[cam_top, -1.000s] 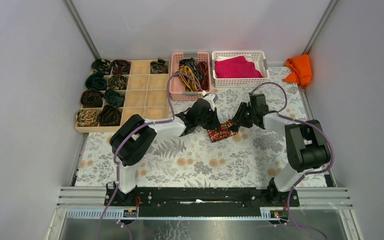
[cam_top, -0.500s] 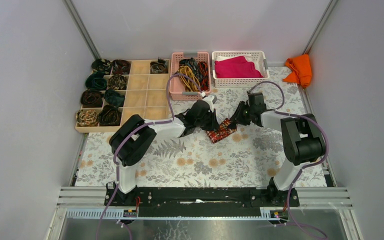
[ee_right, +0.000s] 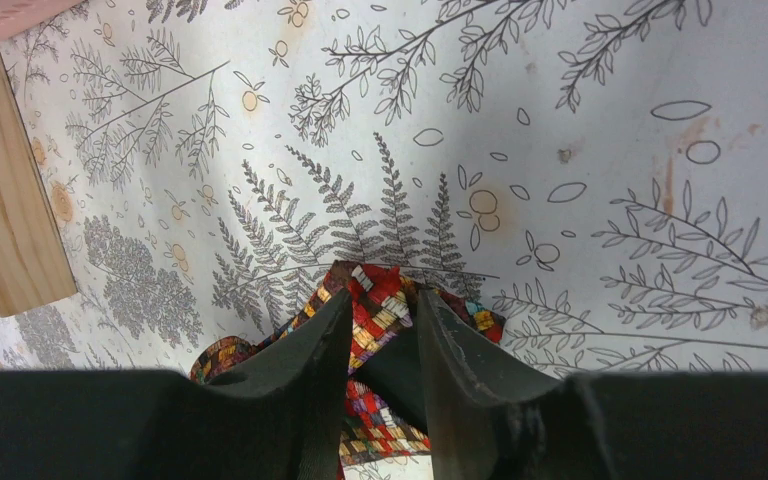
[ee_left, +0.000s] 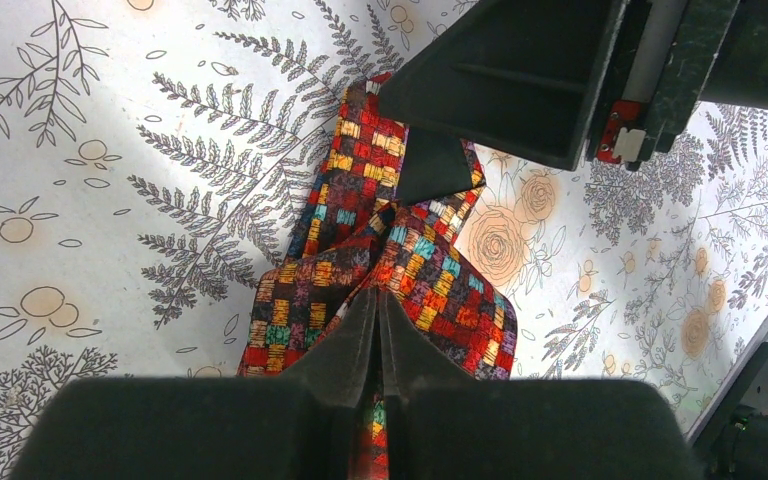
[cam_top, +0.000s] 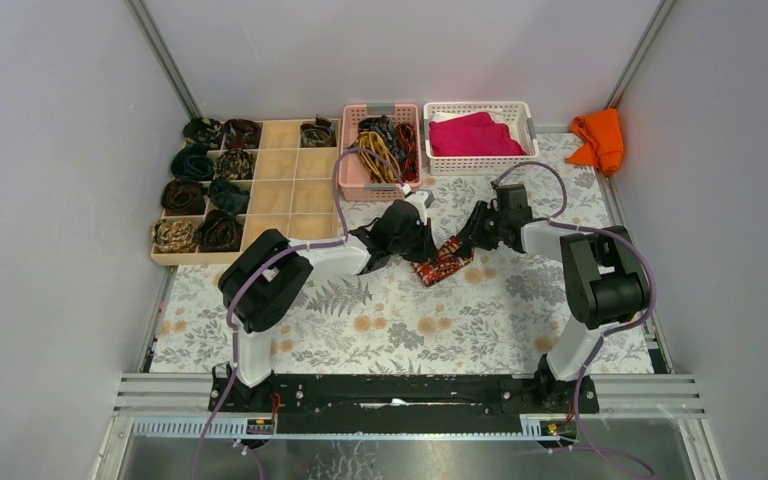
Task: Roll the ties
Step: Roll the tie at the center of the board.
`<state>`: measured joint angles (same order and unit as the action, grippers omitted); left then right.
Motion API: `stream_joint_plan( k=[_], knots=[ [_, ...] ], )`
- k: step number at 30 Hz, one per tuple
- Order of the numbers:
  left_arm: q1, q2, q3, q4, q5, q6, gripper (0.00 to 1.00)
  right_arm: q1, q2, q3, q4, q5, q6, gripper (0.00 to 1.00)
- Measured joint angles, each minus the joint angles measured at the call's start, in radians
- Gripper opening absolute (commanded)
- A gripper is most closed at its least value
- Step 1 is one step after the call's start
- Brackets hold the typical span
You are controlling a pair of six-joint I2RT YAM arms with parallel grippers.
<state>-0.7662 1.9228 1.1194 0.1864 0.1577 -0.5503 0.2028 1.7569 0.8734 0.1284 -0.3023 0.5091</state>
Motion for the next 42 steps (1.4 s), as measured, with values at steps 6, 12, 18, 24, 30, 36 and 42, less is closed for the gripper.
stream_joint_plan(
  k=[6, 12, 18, 24, 30, 36, 42],
  knots=[
    [0.0, 0.0, 0.0, 0.0, 0.0, 0.0, 0.08, 0.0, 0.022, 0.003, 0.029, -0.032, 0.002, 0.16],
    [0.0, 0.0, 0.0, 0.0, 0.0, 0.001, 0.08, 0.0, 0.027, 0.003, 0.043, -0.049, 0.0, 0.02],
    [0.0, 0.0, 0.0, 0.0, 0.0, 0.003, 0.08, 0.0, -0.005, -0.008, 0.038, -0.048, 0.0, 0.0],
    [0.0, 0.0, 0.0, 0.0, 0.0, 0.005, 0.08, 0.0, -0.114, -0.042, -0.004, -0.045, -0.004, 0.0],
    [0.0, 0.0, 0.0, 0.0, 0.002, 0.006, 0.08, 0.0, -0.159, -0.059, -0.058, -0.019, -0.015, 0.0],
    [0.0, 0.0, 0.0, -0.001, 0.013, 0.007, 0.08, 0.0, -0.161, -0.085, -0.12, 0.022, -0.034, 0.0],
    [0.0, 0.0, 0.0, -0.001, 0.02, 0.006, 0.08, 0.0, -0.165, -0.132, -0.156, 0.034, -0.039, 0.0]
  ],
)
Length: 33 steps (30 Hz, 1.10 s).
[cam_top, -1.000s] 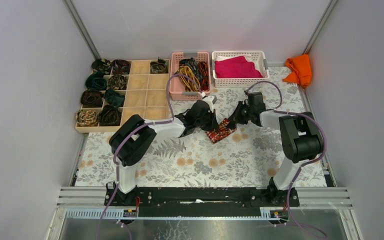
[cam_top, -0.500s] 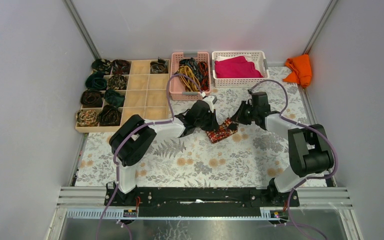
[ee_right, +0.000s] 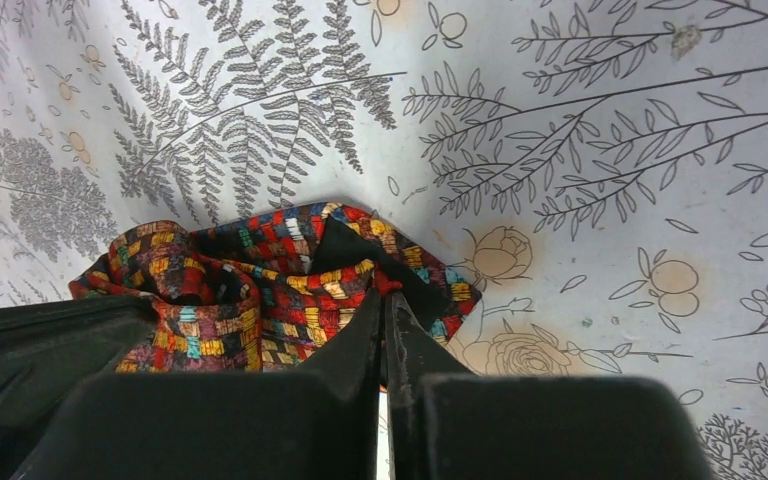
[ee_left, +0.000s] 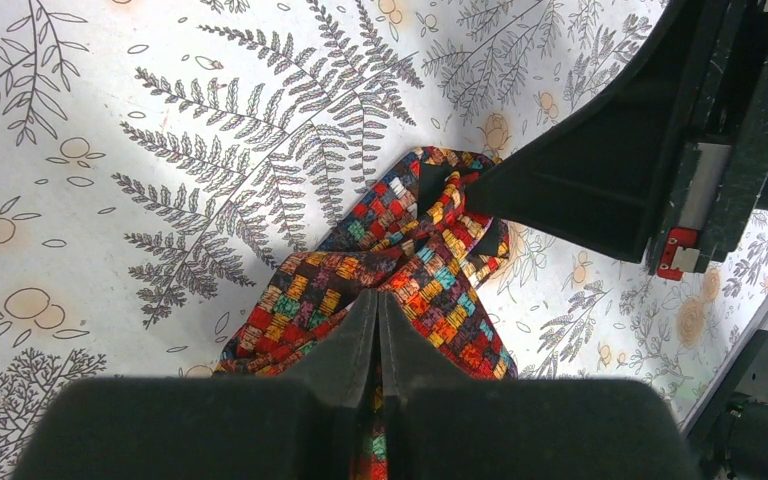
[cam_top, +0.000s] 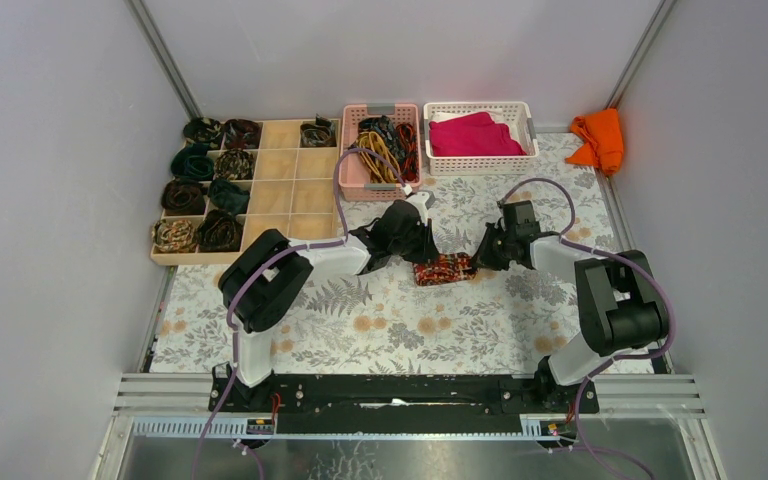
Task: Roll the ties
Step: Roll the tie at the center of the board.
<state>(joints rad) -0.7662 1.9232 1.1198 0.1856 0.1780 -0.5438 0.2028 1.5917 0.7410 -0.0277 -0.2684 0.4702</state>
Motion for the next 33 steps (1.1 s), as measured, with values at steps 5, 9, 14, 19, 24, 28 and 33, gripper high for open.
stream_joint_plan(
  k=[5, 9, 14, 19, 24, 28, 33],
  knots=[
    [0.0, 0.002, 0.0, 0.0, 0.004, 0.0, 0.07, 0.0, -0.001, -0.003, -0.014, 0.017, -0.003, 0.1],
    [0.0, 0.002, 0.0, 0.0, 0.006, 0.0, 0.07, 0.003, -0.013, -0.003, -0.032, 0.024, -0.018, 0.23],
    [0.0, 0.002, 0.0, 0.0, 0.011, 0.0, 0.08, 0.009, -0.077, -0.003, -0.076, 0.061, -0.029, 0.36],
    [0.0, 0.002, 0.0, -0.001, 0.018, 0.0, 0.09, 0.011, -0.158, -0.002, -0.098, 0.092, -0.034, 0.37],
    [0.0, 0.002, 0.004, -0.008, 0.018, -0.001, 0.13, 0.012, -0.193, -0.003, -0.103, 0.092, -0.034, 0.37],
    [0.0, -0.002, 0.014, -0.026, 0.018, -0.001, 0.2, 0.013, -0.212, -0.003, -0.103, 0.091, -0.037, 0.37],
    [0.0, -0.027, 0.035, -0.059, 0.017, 0.0, 0.27, 0.016, -0.231, -0.005, -0.102, 0.075, -0.036, 0.37]
  ],
)
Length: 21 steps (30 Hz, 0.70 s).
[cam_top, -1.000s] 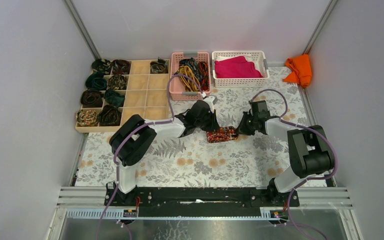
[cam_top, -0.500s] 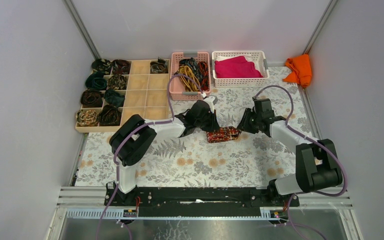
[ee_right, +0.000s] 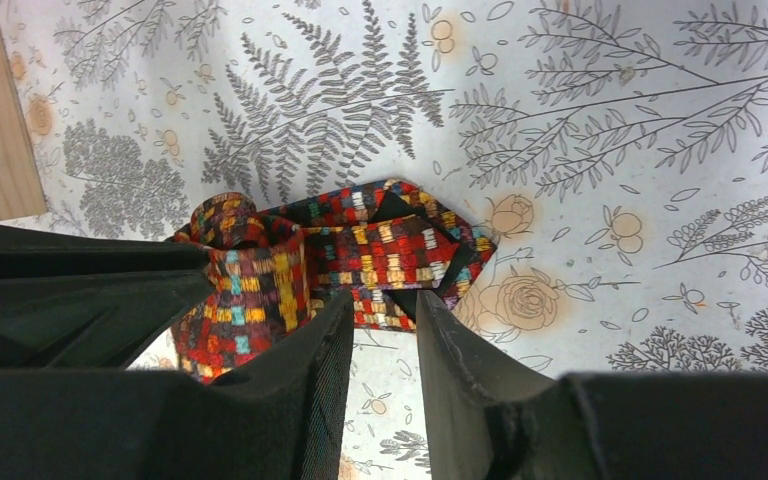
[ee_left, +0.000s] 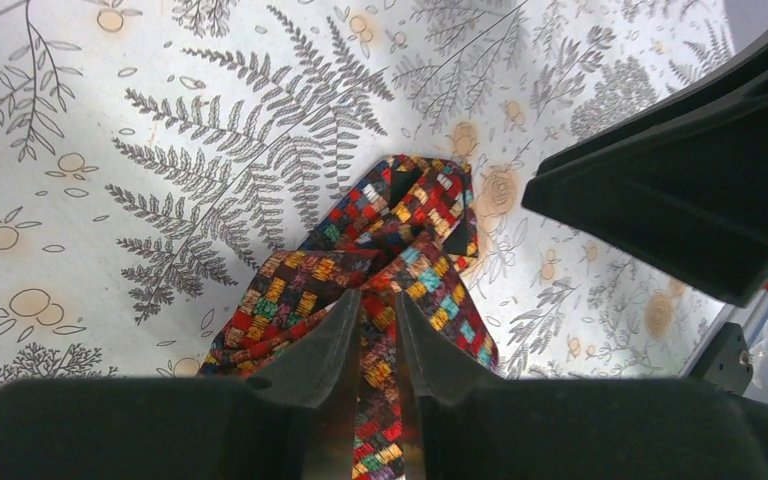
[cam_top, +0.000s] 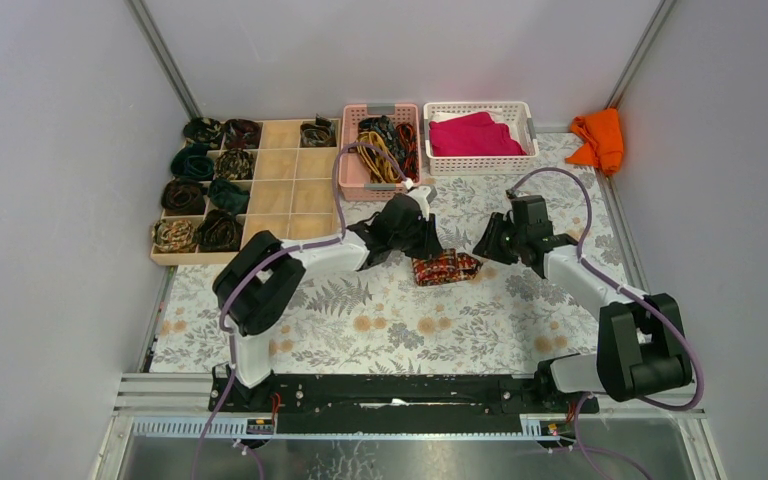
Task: Roll the ties
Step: Roll the tie at the center of the board.
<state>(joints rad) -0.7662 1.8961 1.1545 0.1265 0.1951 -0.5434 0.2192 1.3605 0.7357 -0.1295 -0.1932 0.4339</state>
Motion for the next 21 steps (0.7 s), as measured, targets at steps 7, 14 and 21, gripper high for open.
stream_joint_plan(
  k=[7, 14, 21],
  knots=[
    [0.0, -0.05, 0.012, -0.017, 0.0, 0.002, 0.31, 0.024, -0.039, 0.0, 0.0, -0.006, -0.005, 0.37],
    [0.0, -0.065, 0.019, -0.039, -0.039, 0.004, 0.3, 0.069, -0.067, 0.0, -0.013, 0.044, -0.022, 0.39],
    [0.091, -0.269, -0.145, -0.051, -0.153, -0.089, 0.29, 0.303, -0.081, 0.087, -0.087, 0.225, -0.058, 0.46]
  ],
)
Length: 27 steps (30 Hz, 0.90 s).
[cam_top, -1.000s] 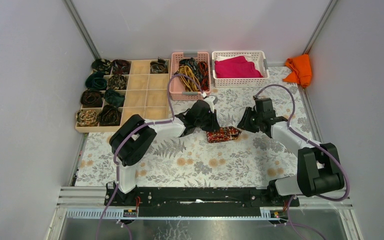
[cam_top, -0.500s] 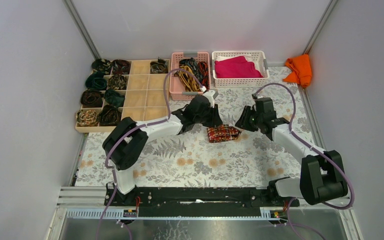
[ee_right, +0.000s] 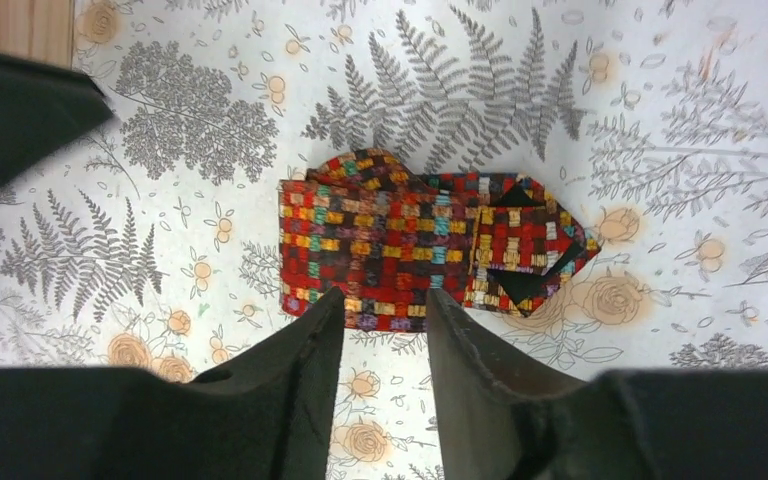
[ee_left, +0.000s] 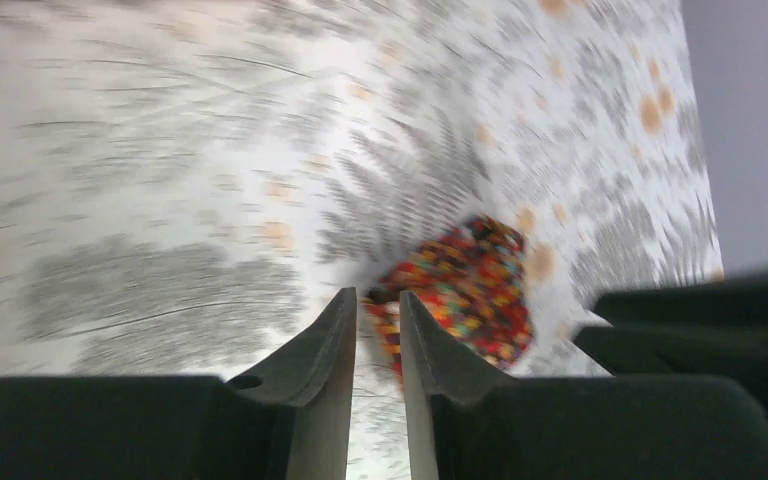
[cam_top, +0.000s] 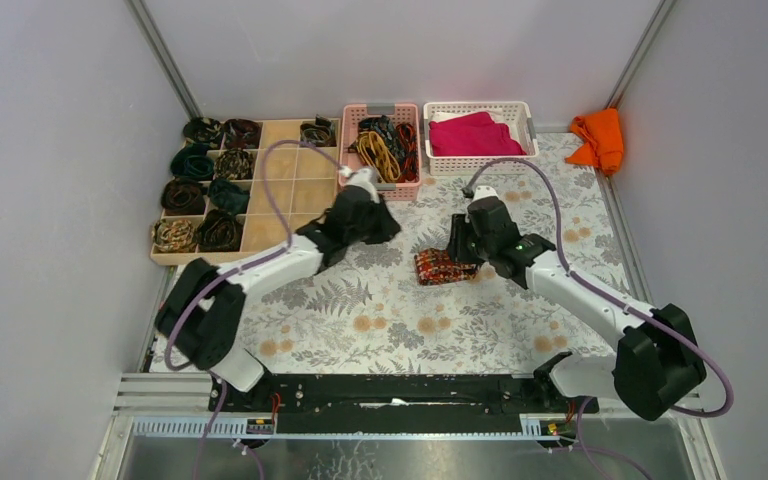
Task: Roll the ties
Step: Roll the tie at the center of the board.
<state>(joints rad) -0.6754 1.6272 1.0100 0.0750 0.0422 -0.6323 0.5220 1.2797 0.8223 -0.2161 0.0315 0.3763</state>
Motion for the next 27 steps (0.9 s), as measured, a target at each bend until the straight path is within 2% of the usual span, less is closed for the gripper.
stream_joint_plan(
  k=[4, 7, 13, 16, 19, 27],
  knots=[
    [0.1, -0.132, -0.114, -0.017, -0.098, -0.051, 0.28, 0.113, 0.013, 0.075, -0.054, 0.137, -0.024, 0.53],
    [0.109, -0.214, -0.17, -0.04, -0.166, -0.071, 0.28, 0.208, 0.095, 0.188, -0.104, 0.25, -0.044, 0.59],
    [0.121, -0.368, -0.238, -0.064, -0.225, -0.084, 0.29, 0.33, 0.243, 0.282, -0.153, 0.379, -0.048, 0.66],
    [0.138, -0.394, -0.241, -0.068, -0.23, -0.084, 0.28, 0.364, 0.329, 0.316, -0.193, 0.439, -0.043, 0.7],
    [0.151, -0.398, -0.249, -0.072, -0.229, -0.084, 0.28, 0.382, 0.404, 0.361, -0.237, 0.487, -0.032, 0.79],
    [0.178, -0.408, -0.269, -0.091, -0.21, -0.082, 0.28, 0.407, 0.548, 0.454, -0.308, 0.555, 0.0, 0.81]
  ],
)
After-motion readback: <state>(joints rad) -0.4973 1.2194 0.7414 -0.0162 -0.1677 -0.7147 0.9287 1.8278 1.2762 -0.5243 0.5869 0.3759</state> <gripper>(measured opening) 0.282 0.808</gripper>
